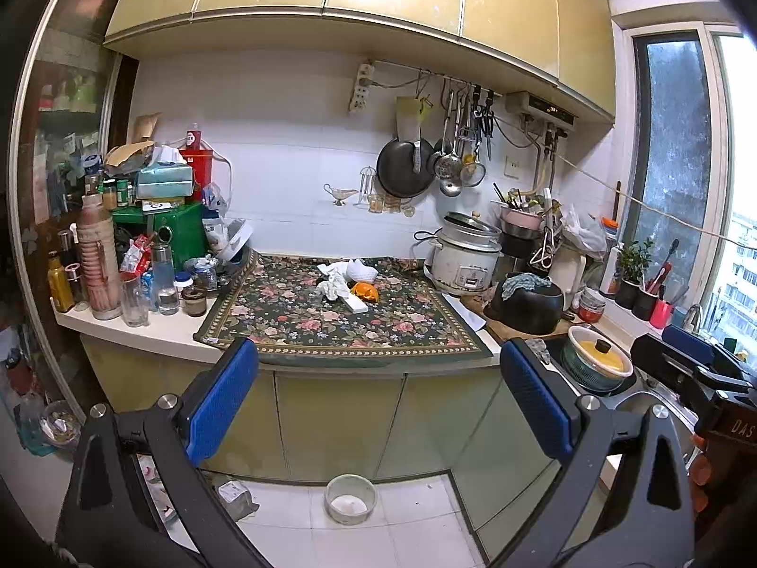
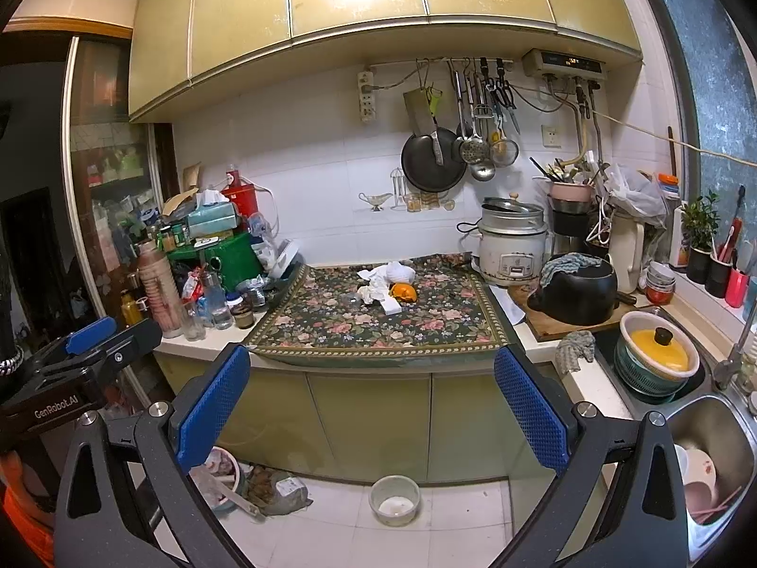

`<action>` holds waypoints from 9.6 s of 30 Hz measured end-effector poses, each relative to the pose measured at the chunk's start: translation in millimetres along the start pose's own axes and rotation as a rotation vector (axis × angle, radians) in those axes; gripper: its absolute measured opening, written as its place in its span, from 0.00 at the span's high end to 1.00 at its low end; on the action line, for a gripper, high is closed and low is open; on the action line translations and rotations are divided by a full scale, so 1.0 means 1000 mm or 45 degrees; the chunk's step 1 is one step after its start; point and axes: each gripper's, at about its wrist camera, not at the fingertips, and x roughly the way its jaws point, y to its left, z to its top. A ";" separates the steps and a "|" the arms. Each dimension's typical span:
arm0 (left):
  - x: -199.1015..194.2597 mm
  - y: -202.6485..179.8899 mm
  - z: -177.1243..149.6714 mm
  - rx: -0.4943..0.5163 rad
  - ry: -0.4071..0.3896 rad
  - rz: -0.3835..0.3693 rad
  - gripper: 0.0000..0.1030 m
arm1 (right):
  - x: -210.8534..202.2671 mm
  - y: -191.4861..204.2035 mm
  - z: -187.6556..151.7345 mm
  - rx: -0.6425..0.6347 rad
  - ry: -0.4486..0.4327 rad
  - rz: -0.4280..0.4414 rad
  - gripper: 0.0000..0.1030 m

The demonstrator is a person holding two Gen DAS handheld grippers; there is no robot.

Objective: Collect trash

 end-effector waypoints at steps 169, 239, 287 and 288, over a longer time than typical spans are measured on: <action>0.634 0.164 0.051 -0.457 0.572 0.483 0.39 | 0.704 -0.029 0.070 -0.133 0.883 0.725 0.75; 0.620 0.169 -0.519 -0.430 1.293 0.256 0.39 | 0.612 -0.073 -0.488 -0.044 1.511 0.289 0.57; 0.404 0.102 -0.012 -0.099 0.602 0.035 0.39 | 0.365 -0.045 -0.012 0.093 0.645 0.133 0.43; 0.397 0.101 0.003 -0.085 0.560 0.027 0.39 | 0.358 -0.042 -0.002 0.081 0.608 0.120 0.43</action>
